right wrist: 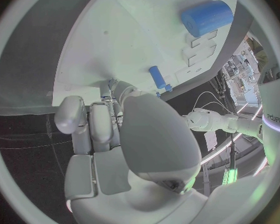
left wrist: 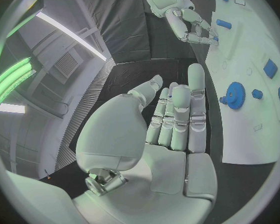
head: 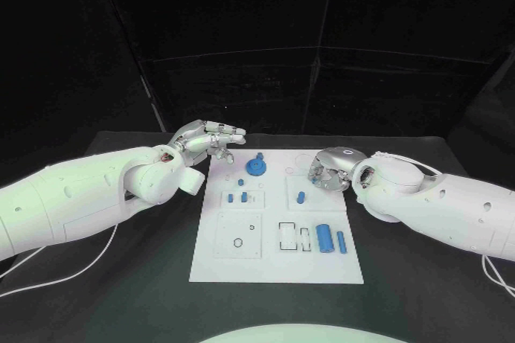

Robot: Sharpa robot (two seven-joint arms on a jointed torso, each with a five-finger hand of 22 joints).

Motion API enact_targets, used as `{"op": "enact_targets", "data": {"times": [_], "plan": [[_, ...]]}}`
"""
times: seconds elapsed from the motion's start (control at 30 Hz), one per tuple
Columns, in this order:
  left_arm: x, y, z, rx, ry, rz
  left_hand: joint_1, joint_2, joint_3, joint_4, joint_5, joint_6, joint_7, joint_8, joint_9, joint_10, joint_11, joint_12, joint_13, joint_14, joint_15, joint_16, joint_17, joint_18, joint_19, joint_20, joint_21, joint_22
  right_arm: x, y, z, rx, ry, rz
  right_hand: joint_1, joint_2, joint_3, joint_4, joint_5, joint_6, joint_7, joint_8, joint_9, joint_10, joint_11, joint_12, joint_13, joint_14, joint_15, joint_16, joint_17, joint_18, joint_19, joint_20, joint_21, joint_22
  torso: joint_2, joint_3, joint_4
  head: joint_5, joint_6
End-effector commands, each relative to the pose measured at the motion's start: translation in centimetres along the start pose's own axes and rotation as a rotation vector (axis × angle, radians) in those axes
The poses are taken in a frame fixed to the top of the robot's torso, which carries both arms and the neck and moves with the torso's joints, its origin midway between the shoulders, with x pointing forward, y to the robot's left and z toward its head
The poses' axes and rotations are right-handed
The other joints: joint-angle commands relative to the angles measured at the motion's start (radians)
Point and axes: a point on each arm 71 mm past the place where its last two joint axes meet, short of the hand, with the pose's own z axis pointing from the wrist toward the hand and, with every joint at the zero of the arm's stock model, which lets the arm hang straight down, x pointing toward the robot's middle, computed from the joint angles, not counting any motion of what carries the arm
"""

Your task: Assemble the parts on the task board

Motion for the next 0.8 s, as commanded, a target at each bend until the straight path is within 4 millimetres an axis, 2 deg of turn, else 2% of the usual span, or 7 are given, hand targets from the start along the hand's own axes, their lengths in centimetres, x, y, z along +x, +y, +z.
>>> {"op": "enact_targets", "data": {"times": [0.03,0.23,0.8], "plan": [[0.1,-0.19,0.02,0.016,0.01,-0.01,0.005,0.005,-0.003,-0.004,-0.004,0.001,0.004,0.004,0.0,-0.001,0.002,0.003,0.001,-0.004,0.0,-0.001,-0.002,0.013,-0.007,-0.001,-0.004,-0.002,0.1,-0.11,-0.08,0.026,-0.019,-0.04,-0.009,-0.004,0.019,-0.011,0.0,0.011,0.0,-0.002,-0.001,0.009,-0.001,-0.008,-0.004,0.028,-0.005,-0.006,-0.003,0.0,0.004,0.0,0.008,0.002,0.0,0.0008,-0.0008,0.0,0.0],[0.03,-0.19,0.0,0.016,0.008,-0.01,0.005,0.005,-0.003,-0.004,-0.004,0.001,0.004,0.004,0.0,-0.001,0.002,0.003,0.001,-0.005,0.0,-0.003,-0.006,0.013,-0.007,-0.001,-0.004,-0.002,-0.44,0.18,-0.2,0.022,-0.096,-0.05,-0.031,-0.014,0.052,-0.031,0.001,0.014,0.002,-0.006,-0.002,0.015,0.0,-0.015,-0.011,0.027,-0.004,-0.006,-0.007,-0.001,0.006,0.001,0.014,0.009,0.0,0.001,-0.0009,-0.002,-0.001],[-0.11,-0.17,-0.04,0.014,0.007,-0.009,0.006,0.005,-0.003,-0.004,-0.004,0.0,0.004,0.004,-0.001,-0.002,0.002,0.003,0.001,-0.007,0.0,-0.004,-0.009,0.013,-0.007,-0.001,-0.005,-0.002,-0.71,0.2,-0.99,0.028,-0.114,0.053,-0.1,-0.026,0.068,-0.029,-0.021,0.028,-0.004,-0.006,-0.001,0.032,-0.004,-0.02,-0.018,0.028,-0.007,-0.004,-0.015,-0.004,0.015,0.001,0.024,0.026,0.0,0.0001,-0.0003,-0.007,0.0]]}}
